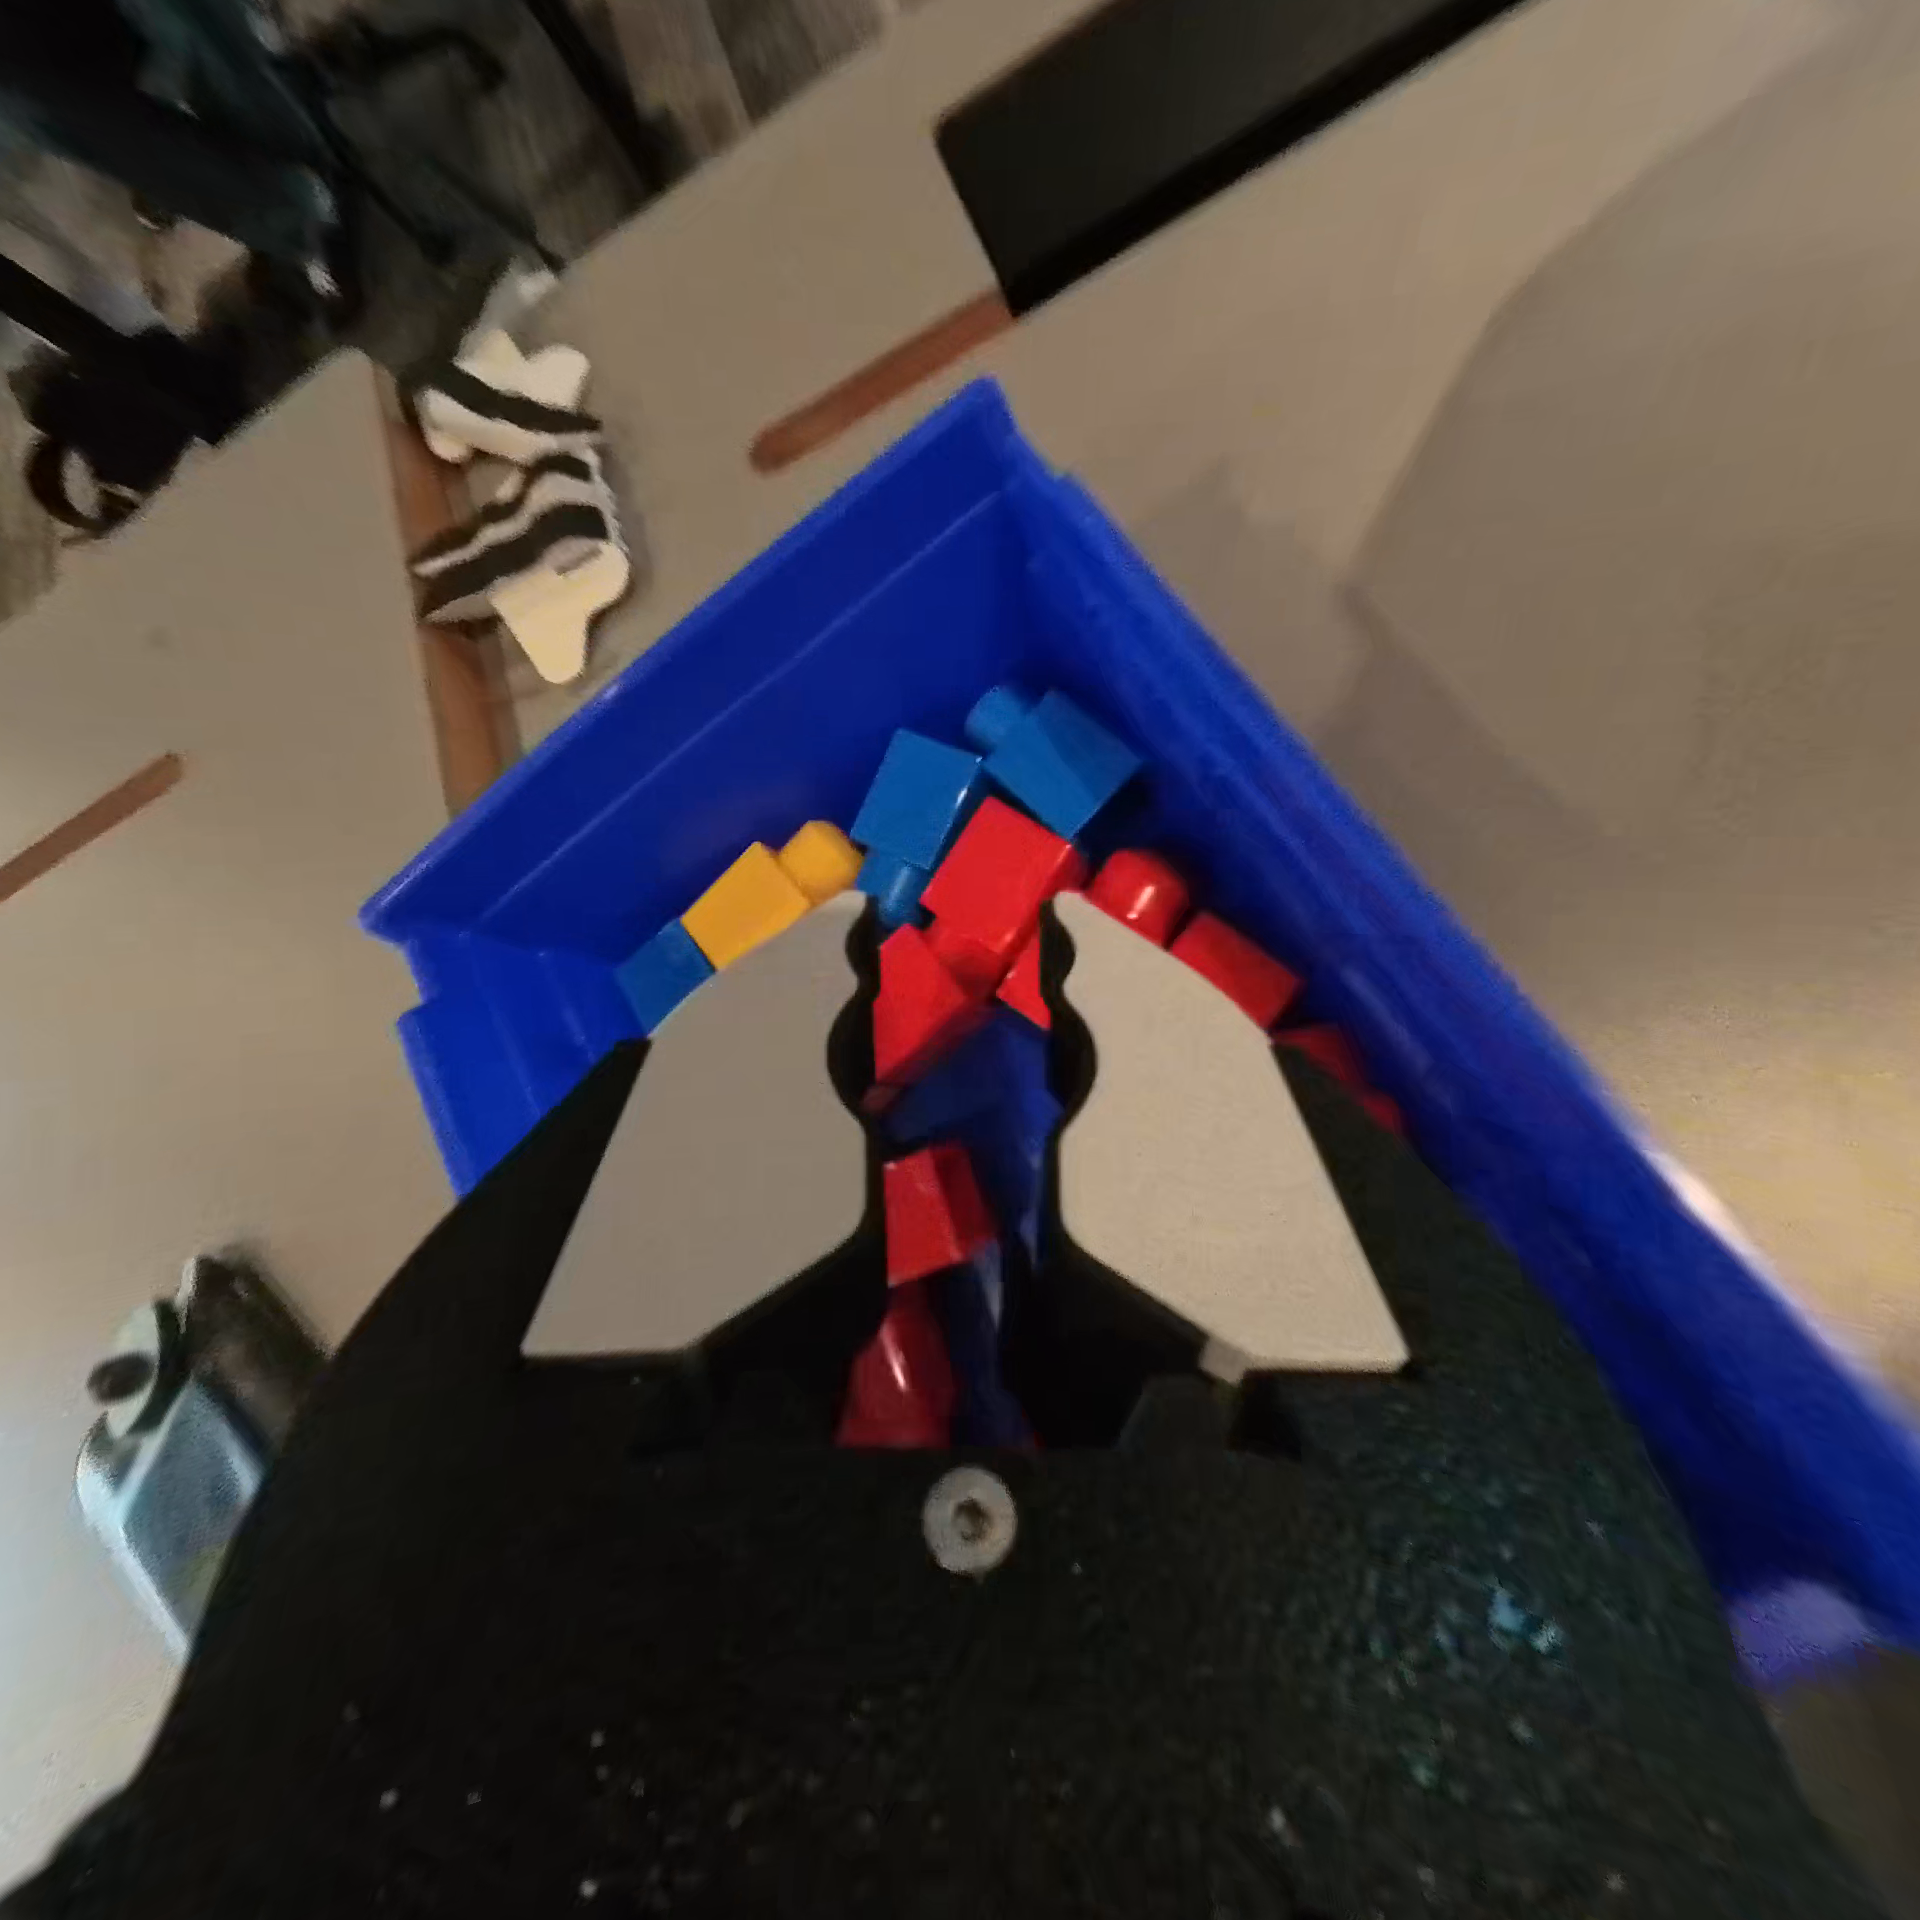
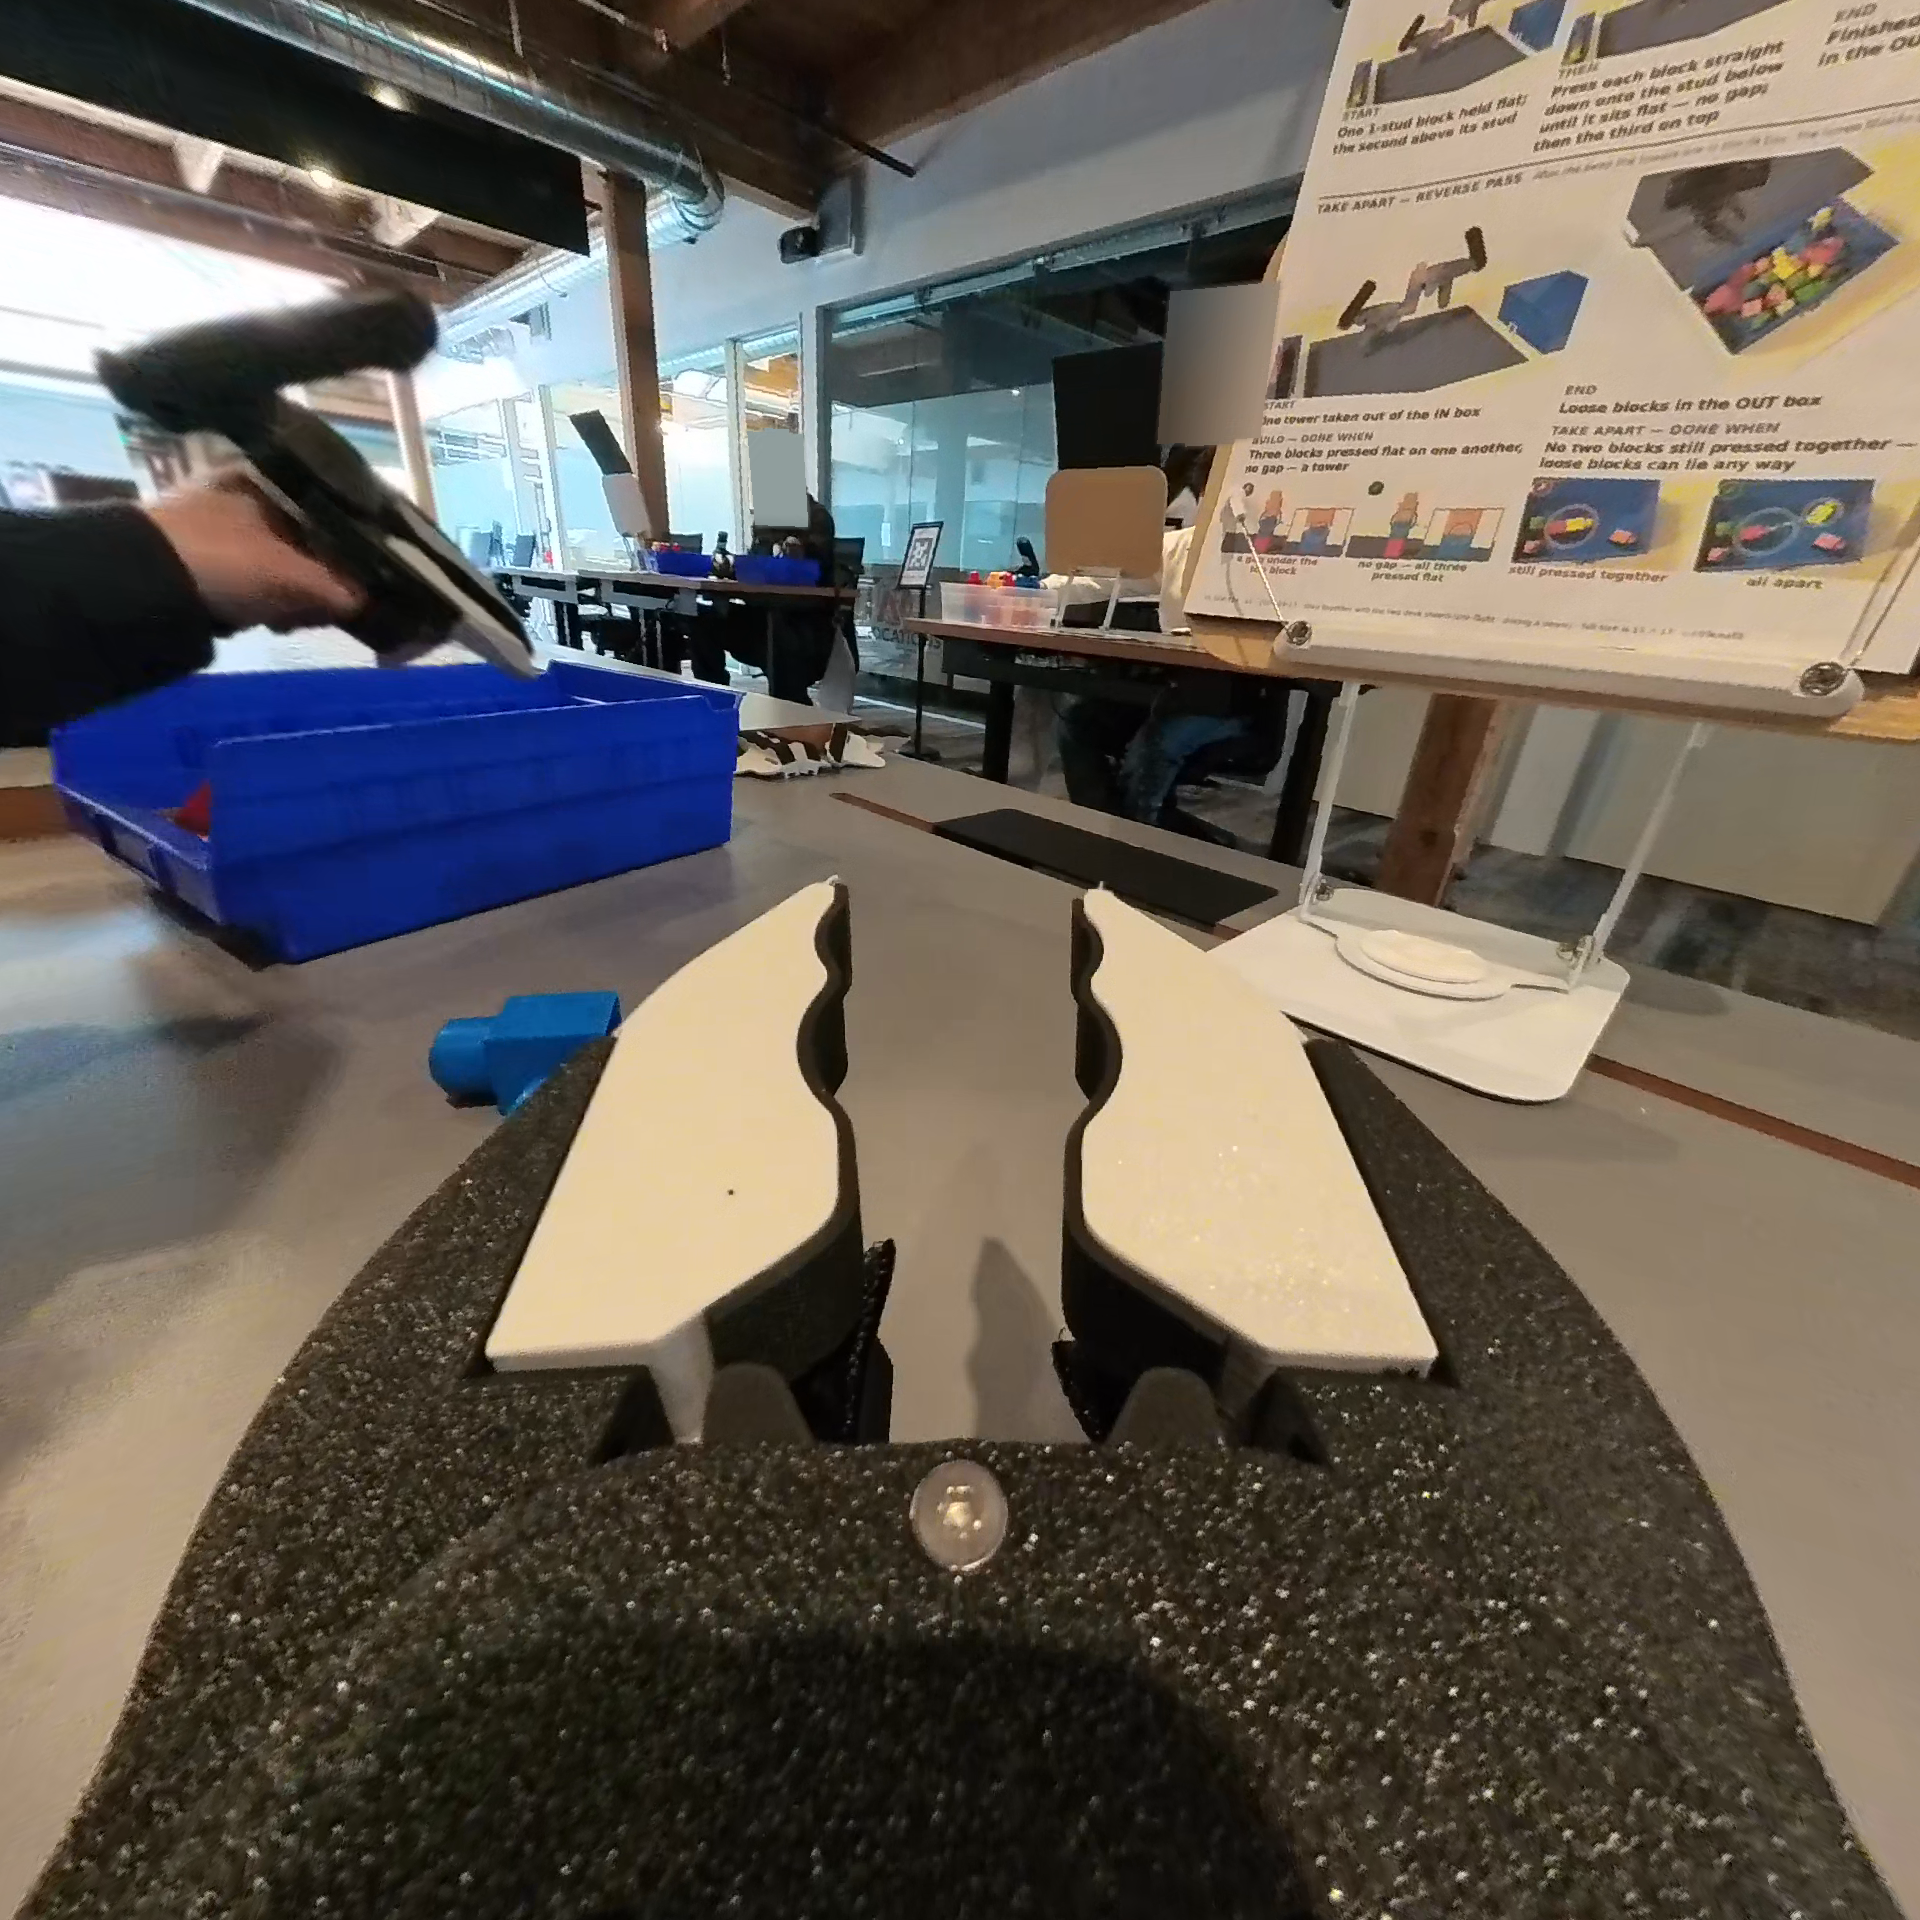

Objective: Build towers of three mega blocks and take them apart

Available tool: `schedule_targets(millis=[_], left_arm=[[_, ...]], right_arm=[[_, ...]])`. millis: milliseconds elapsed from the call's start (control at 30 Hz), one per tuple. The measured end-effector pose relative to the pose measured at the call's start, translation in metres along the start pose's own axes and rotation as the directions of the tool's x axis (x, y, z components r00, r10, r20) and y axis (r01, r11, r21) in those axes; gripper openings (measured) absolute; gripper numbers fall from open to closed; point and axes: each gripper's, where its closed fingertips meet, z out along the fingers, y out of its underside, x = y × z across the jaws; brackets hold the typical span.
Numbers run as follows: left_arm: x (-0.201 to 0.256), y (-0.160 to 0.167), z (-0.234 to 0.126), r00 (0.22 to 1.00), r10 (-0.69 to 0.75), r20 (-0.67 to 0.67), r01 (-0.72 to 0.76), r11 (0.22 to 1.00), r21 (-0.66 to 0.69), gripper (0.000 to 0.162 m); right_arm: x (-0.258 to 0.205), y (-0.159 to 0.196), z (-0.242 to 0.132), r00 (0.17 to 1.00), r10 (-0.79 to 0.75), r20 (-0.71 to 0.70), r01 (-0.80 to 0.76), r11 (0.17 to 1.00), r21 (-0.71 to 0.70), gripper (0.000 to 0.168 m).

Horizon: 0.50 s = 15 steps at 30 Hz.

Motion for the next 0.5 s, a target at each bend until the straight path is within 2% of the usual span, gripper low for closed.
schedule_targets(millis=[100,200,300,400,500], left_arm=[[-0.016,0.017,0.039,0.995,0.076,-0.07,-0.084,0.989,-0.12,0.025],[-0.025,0.037,0.066,0.979,0.139,-0.148,-0.17,0.96,-0.223,0.032],[-0.021,0.048,0.079,0.959,0.119,-0.257,-0.193,0.938,-0.287,0.034],[-0.026,0.053,0.089,0.951,0.154,-0.27,-0.239,0.917,-0.319,0.027],[-0.027,0.053,0.093,0.939,0.161,-0.304,-0.261,0.909,-0.325,0.026]], right_arm=[[0.0,-0.001,-0.001,1.0,-0.005,-0.002,0.005,1.0,0.003,0.04],[0.0,-0.002,-0.001,1.0,-0.004,0.0,0.004,1.0,0.005,0.04],[-0.001,-0.002,-0.001,1.0,-0.009,0.002,0.009,1.0,0.002,0.04],[-0.002,0.0,0.0,1.0,-0.012,0.005,0.012,1.0,-0.005,0.04],[-0.003,0.002,0.001,1.0,-0.019,0.009,0.019,1.0,-0.013,0.04]])
